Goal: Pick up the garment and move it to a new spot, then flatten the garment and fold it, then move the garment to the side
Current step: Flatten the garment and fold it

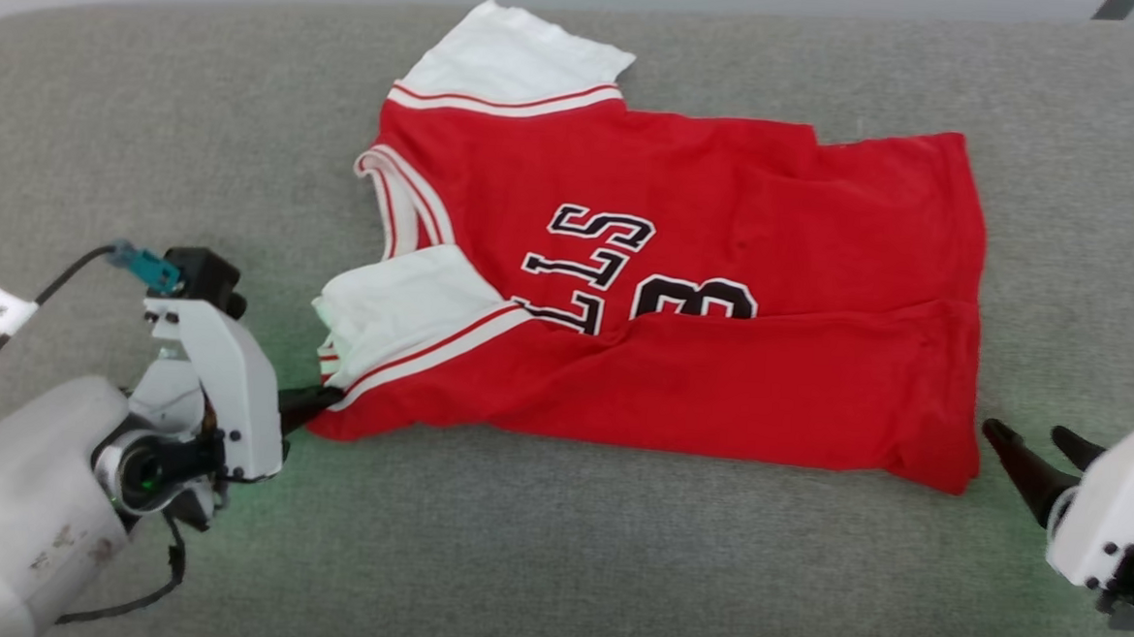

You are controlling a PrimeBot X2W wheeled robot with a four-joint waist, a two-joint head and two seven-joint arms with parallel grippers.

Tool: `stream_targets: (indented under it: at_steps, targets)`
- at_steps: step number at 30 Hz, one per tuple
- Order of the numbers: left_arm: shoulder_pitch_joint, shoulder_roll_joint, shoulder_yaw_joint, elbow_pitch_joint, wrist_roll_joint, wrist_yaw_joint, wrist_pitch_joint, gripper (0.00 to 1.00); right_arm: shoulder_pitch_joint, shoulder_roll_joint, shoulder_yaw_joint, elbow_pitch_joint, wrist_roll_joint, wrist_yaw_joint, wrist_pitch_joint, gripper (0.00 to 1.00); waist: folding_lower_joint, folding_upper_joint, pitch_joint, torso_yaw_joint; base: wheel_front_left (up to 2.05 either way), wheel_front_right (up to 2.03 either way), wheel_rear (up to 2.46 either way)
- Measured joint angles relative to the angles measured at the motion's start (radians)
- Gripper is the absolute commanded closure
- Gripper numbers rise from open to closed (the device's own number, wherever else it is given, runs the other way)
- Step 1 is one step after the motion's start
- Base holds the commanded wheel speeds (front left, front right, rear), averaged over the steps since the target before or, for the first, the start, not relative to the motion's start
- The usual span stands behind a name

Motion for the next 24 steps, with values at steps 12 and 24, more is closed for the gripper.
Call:
stream_targets:
  at_steps: [12, 24]
  targets:
    - [-0.021, -0.037, 0.000, 0.018, 0.012, -0.019, -0.005, 1.00, -0.099, -0.014, 0.065, 0.196, -0.040, 0.000, 0.065, 1.00, 0.0000, 0.0000, 0.020, 0.041, 0.00, 0.00, 0.00]
    - [-0.001, -0.044, 0.001, 0.030, 0.005, -0.028, -0.017, 1.00, -0.122, -0.072, 0.114, 0.278, -0.002, 0.000, 0.011, 1.00, 0.0000, 0.0000, -0.012, 0.050, 0.00, 0.00, 0.00]
